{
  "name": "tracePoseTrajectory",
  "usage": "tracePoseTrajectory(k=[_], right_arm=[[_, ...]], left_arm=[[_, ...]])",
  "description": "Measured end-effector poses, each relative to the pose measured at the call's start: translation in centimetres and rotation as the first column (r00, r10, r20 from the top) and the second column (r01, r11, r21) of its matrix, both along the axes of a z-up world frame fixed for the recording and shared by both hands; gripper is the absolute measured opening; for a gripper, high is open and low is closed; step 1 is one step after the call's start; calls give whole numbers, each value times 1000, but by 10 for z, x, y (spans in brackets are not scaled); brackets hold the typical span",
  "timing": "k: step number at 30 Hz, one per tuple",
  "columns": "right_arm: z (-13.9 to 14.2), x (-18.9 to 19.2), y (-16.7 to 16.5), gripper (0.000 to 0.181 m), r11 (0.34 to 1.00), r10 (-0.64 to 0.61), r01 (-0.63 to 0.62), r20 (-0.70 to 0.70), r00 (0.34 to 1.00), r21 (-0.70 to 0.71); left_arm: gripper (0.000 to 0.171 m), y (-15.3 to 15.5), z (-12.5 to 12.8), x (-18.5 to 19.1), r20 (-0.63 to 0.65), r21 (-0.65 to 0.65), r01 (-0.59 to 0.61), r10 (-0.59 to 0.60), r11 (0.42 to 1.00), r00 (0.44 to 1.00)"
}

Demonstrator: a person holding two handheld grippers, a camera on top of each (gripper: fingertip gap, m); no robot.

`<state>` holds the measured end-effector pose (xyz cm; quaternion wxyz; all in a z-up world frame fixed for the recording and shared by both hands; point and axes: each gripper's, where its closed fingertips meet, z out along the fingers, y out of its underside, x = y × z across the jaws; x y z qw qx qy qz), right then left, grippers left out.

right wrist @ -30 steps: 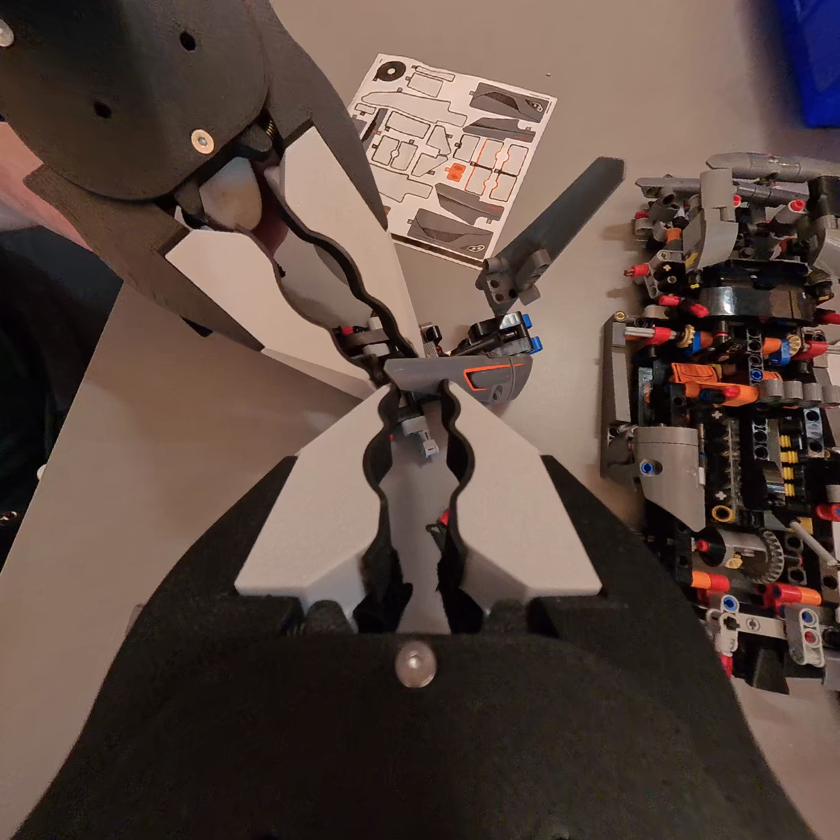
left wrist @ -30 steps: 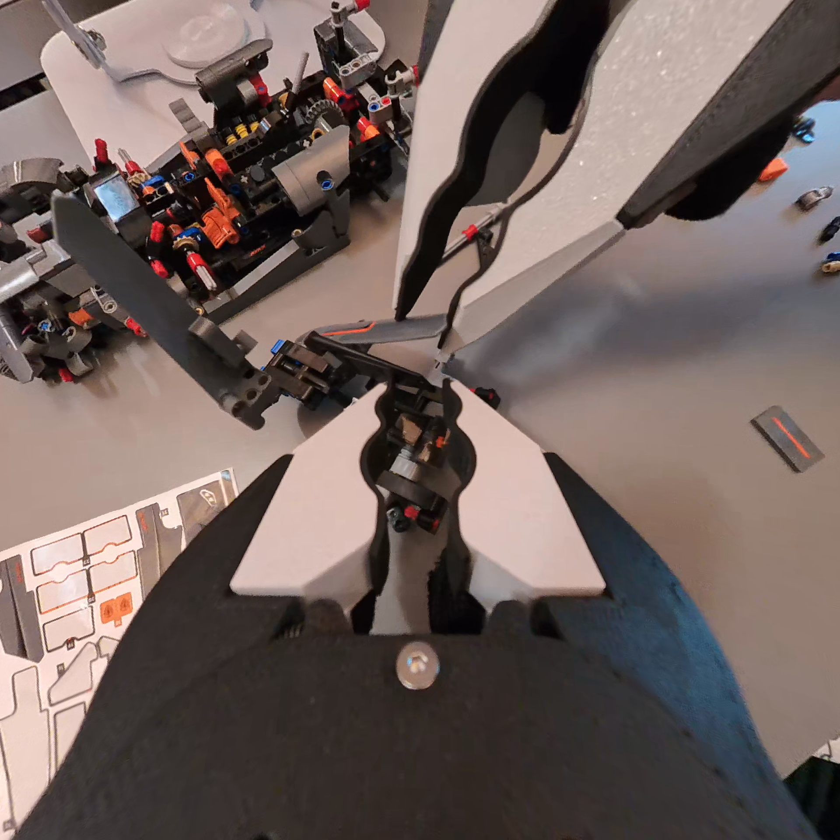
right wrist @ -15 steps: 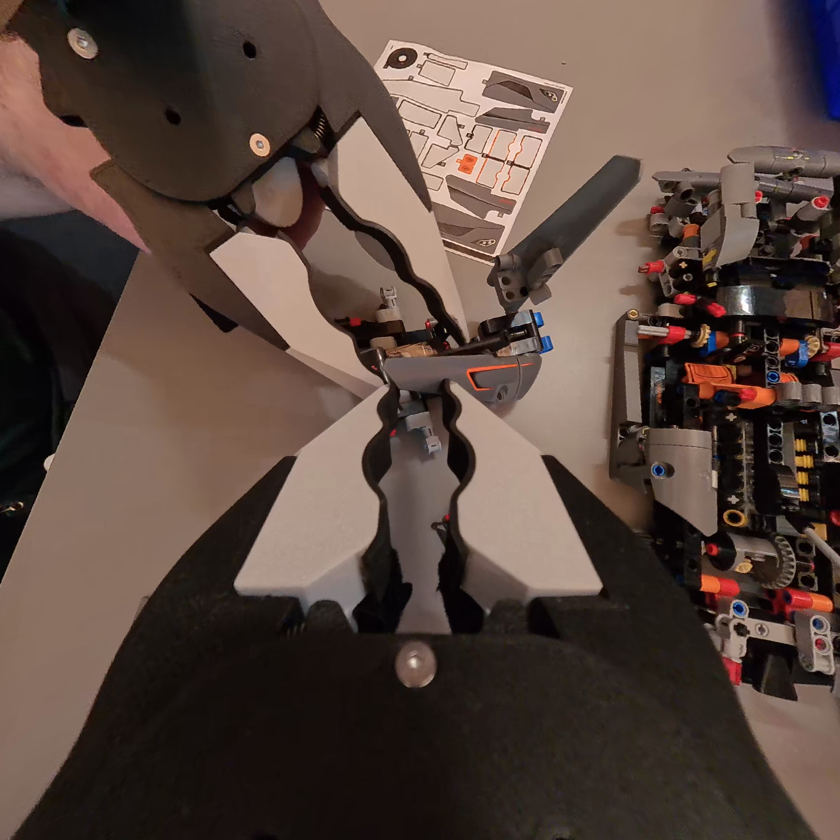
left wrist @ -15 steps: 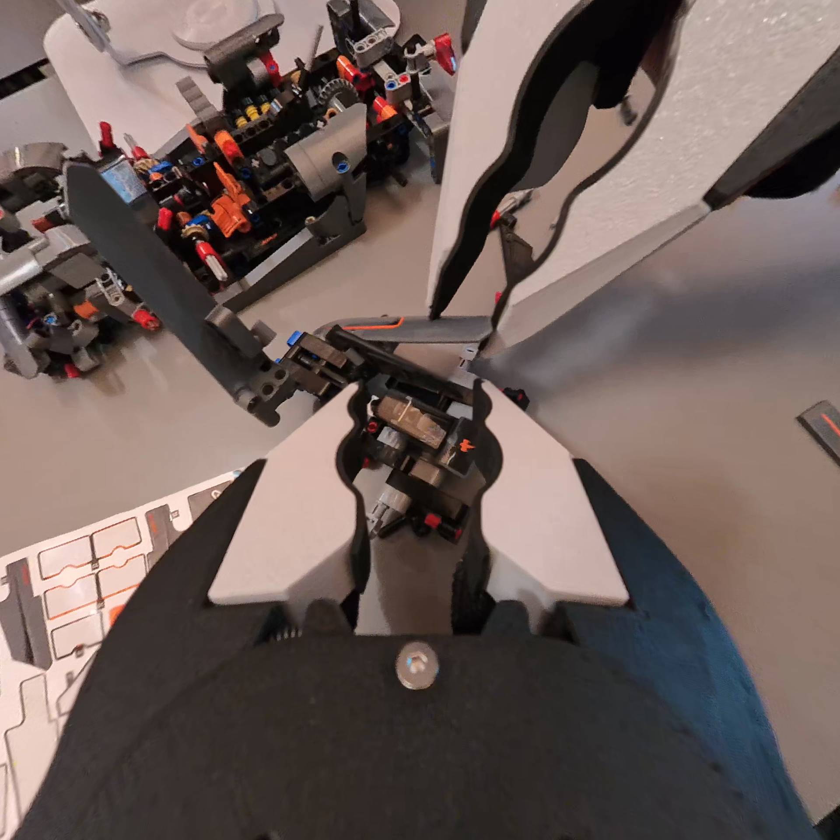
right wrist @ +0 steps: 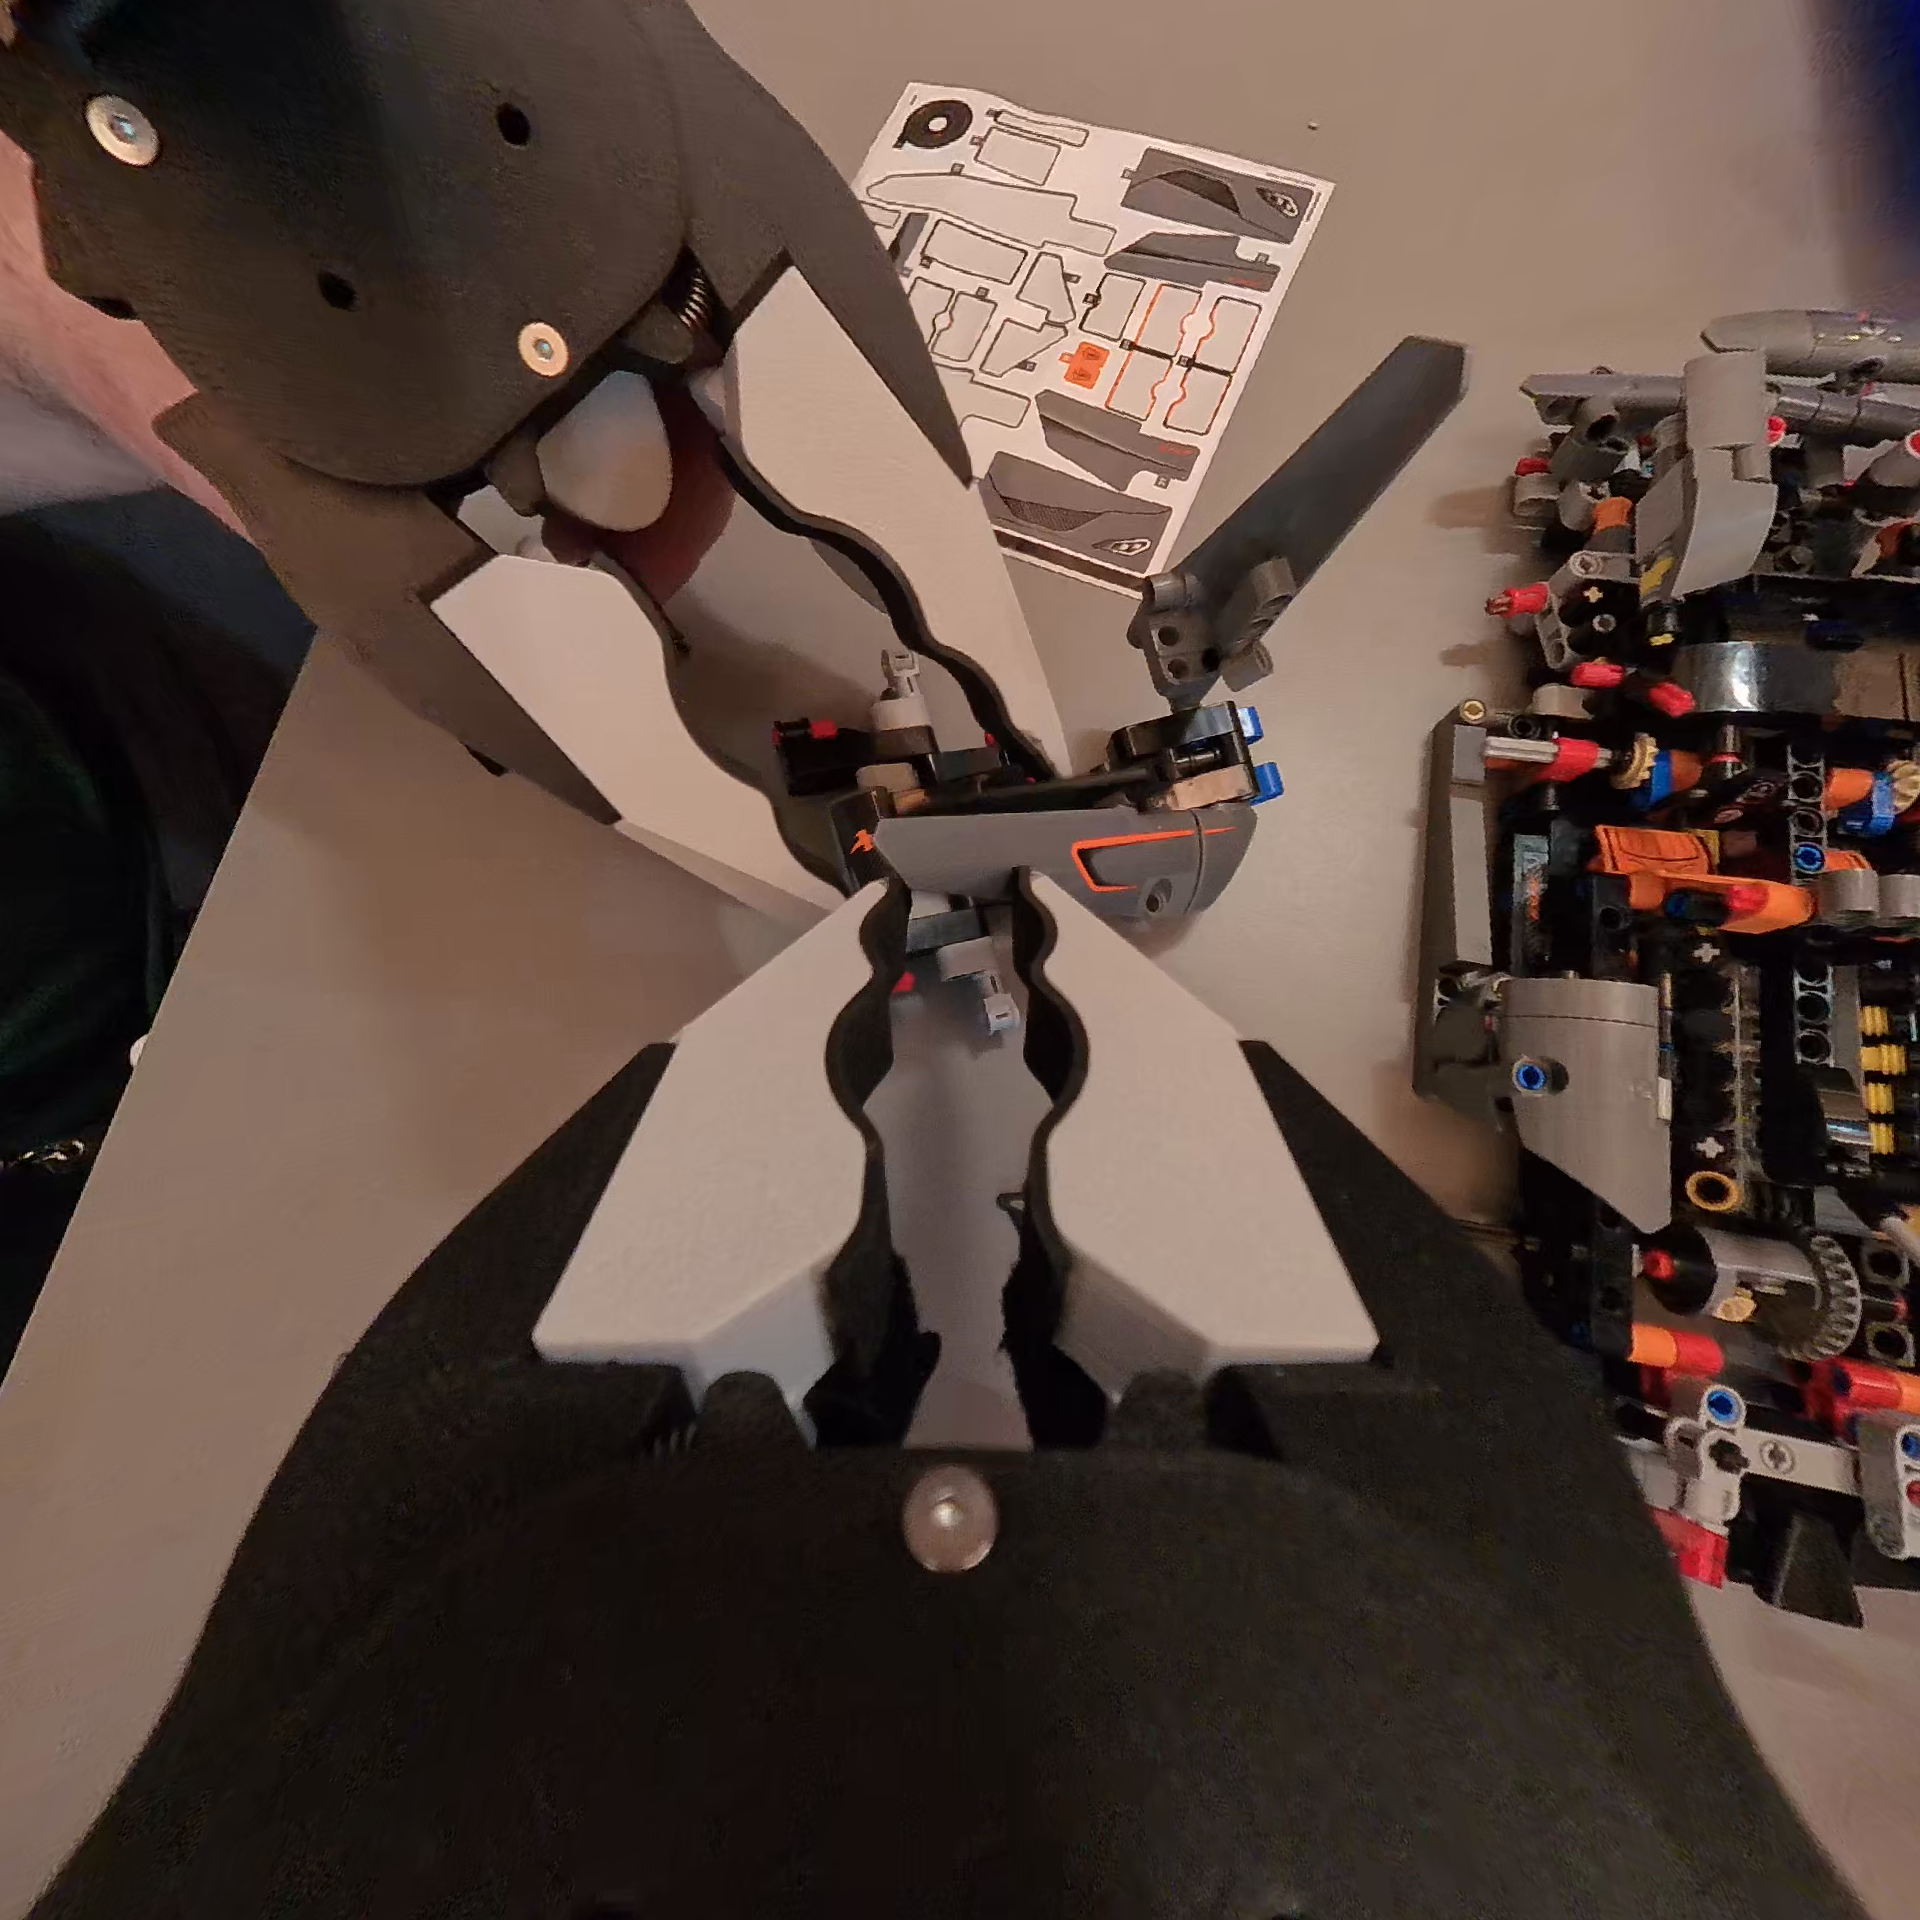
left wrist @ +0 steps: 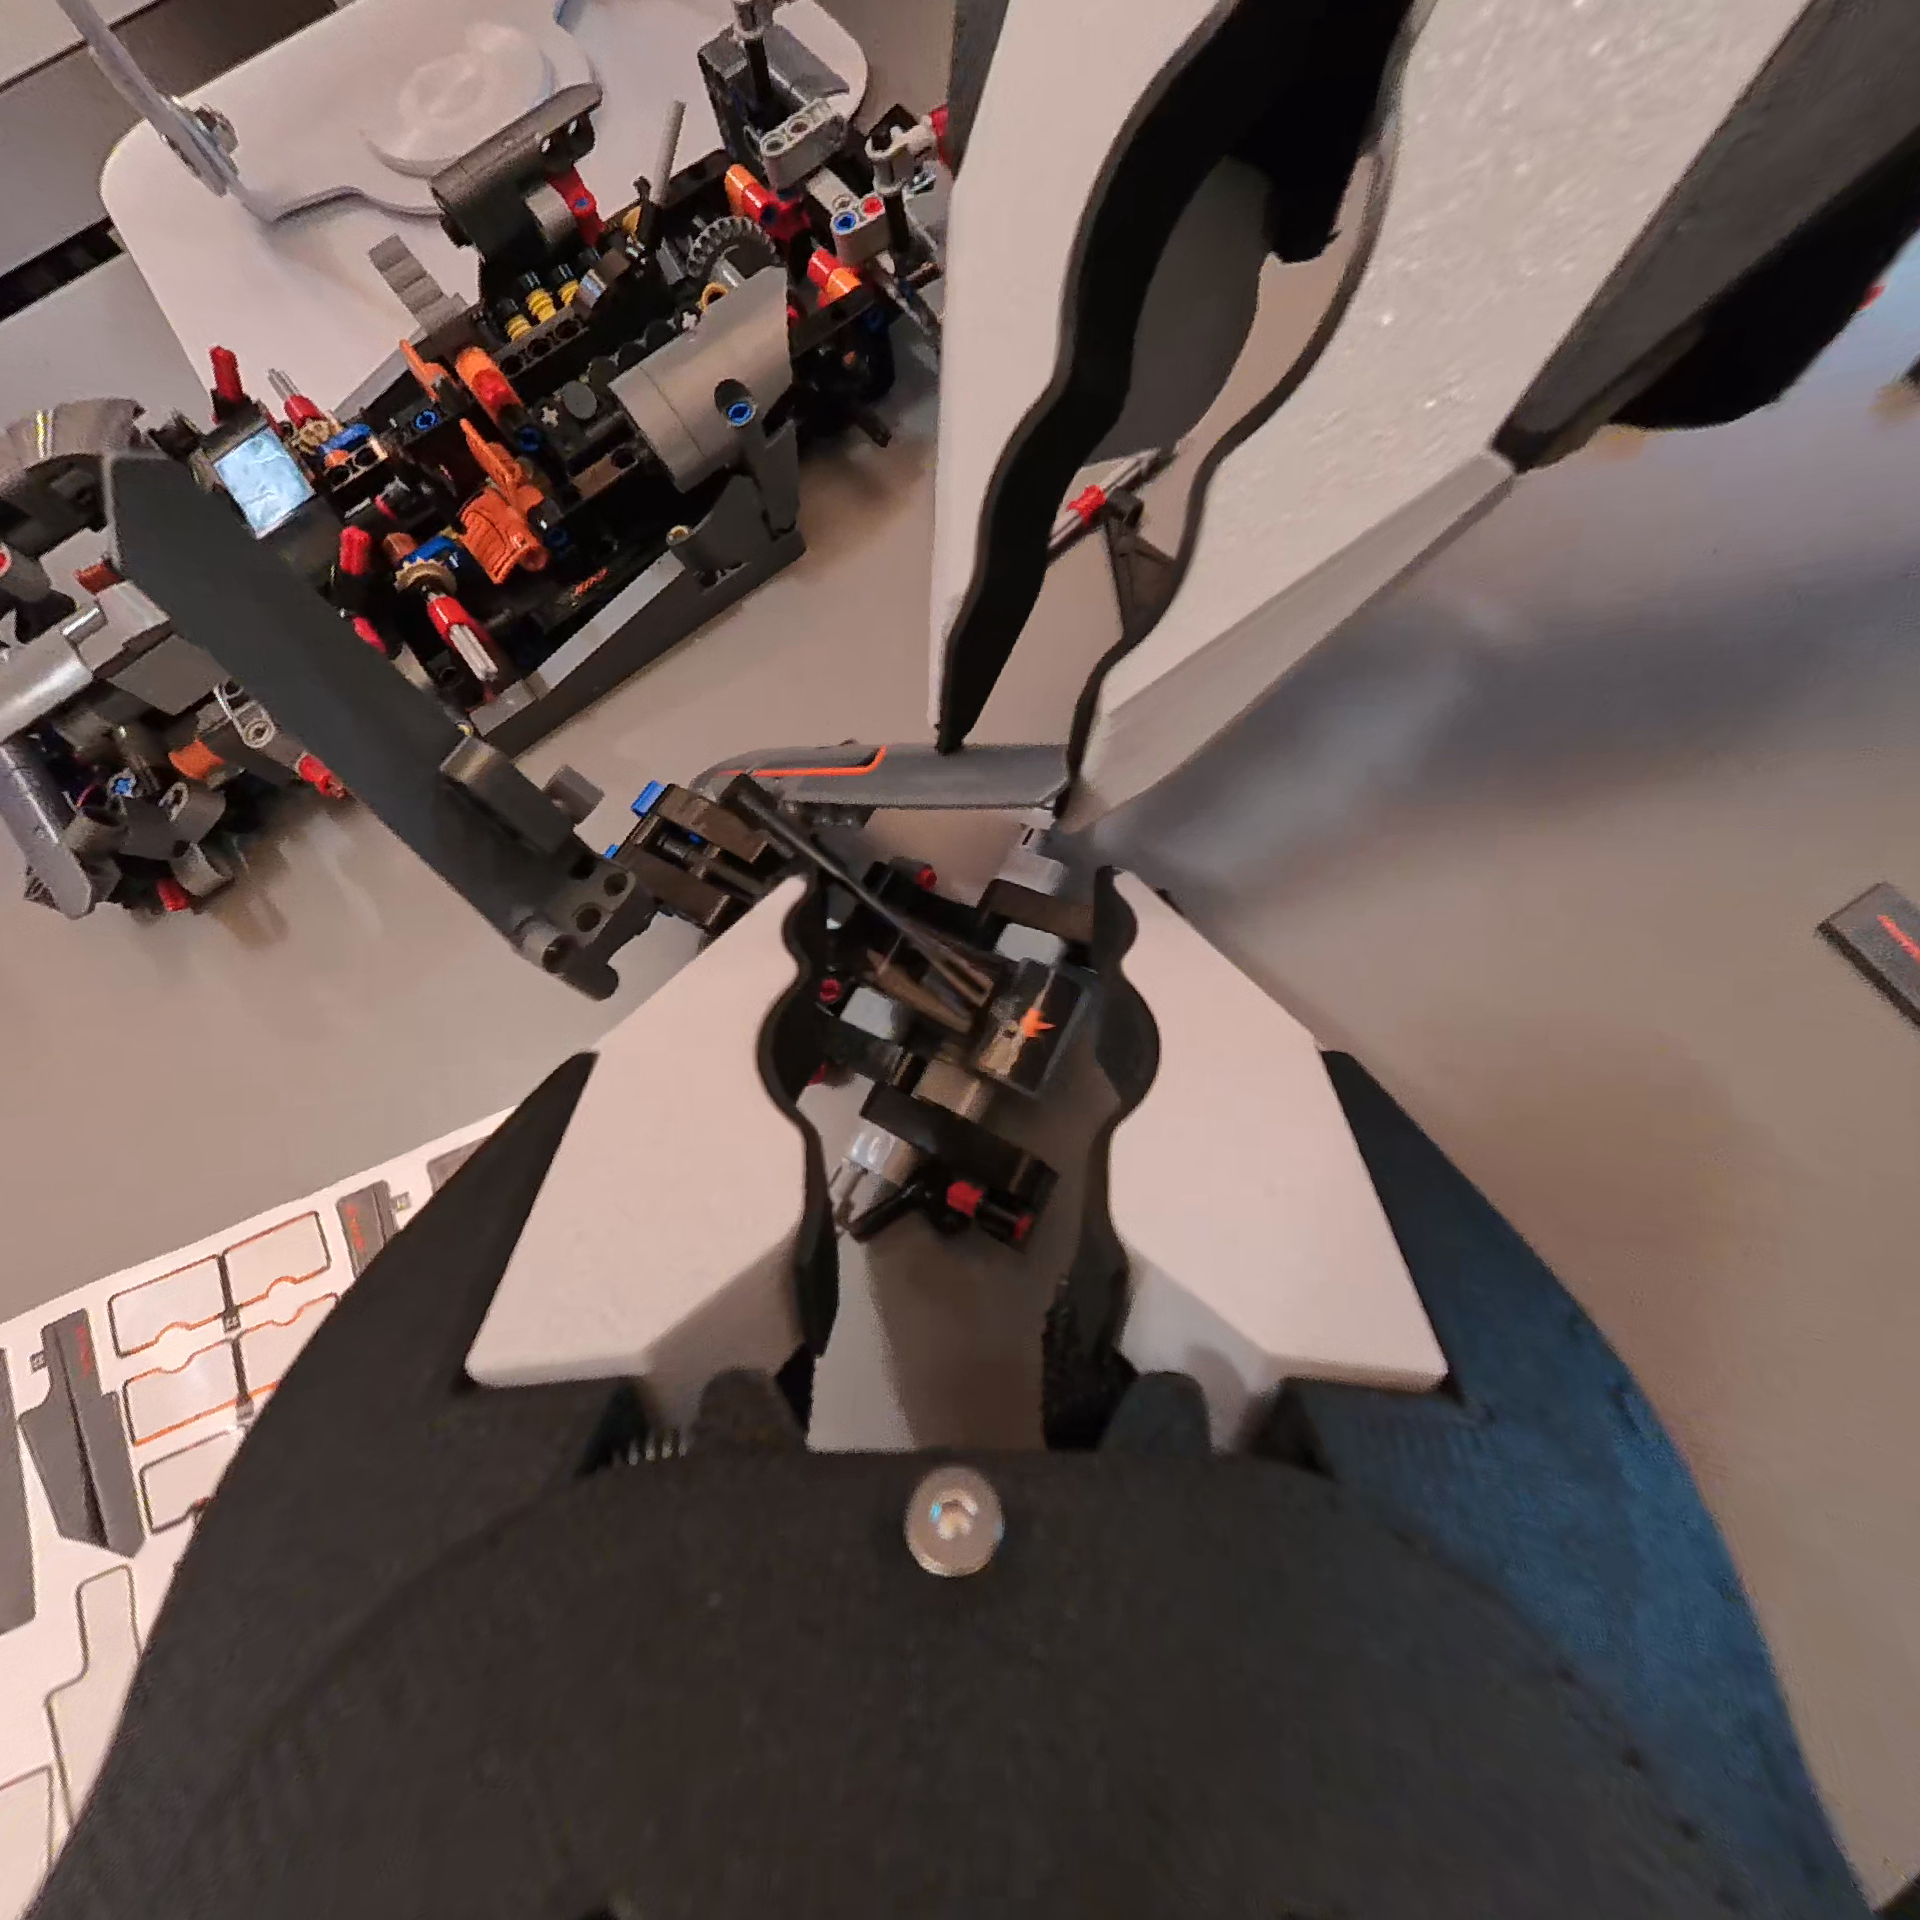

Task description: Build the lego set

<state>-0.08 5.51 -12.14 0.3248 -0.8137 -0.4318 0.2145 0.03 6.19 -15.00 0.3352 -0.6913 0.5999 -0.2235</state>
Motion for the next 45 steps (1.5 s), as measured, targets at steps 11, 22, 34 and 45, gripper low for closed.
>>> tracePoseTrajectory(k=[11, 22, 34, 45], right_arm=[[-1, -1, -2, 18, 1000, 9, -9, 6, 1000, -8], [-10, -5, -10, 10, 998, 49, -48, 37, 998, -40], [-1, -2, -5, 16, 999, 31, -31, 7, 999, -10], [-5, -2, -5, 20, 999, 32, -32, 16, 999, -17]], left_arm=[[51, -5, -3, 0, -7, 7, -4, 4, 1000, 1000], [56, -2, -5, 0, -7, 4, -4, 4, 1000, 1000], [55, -1, -1, -1, 5, 61, 18, -19, 998, 1000], [54, -1, -2, -2, -3, 79, 35, -34, 996, 999]])
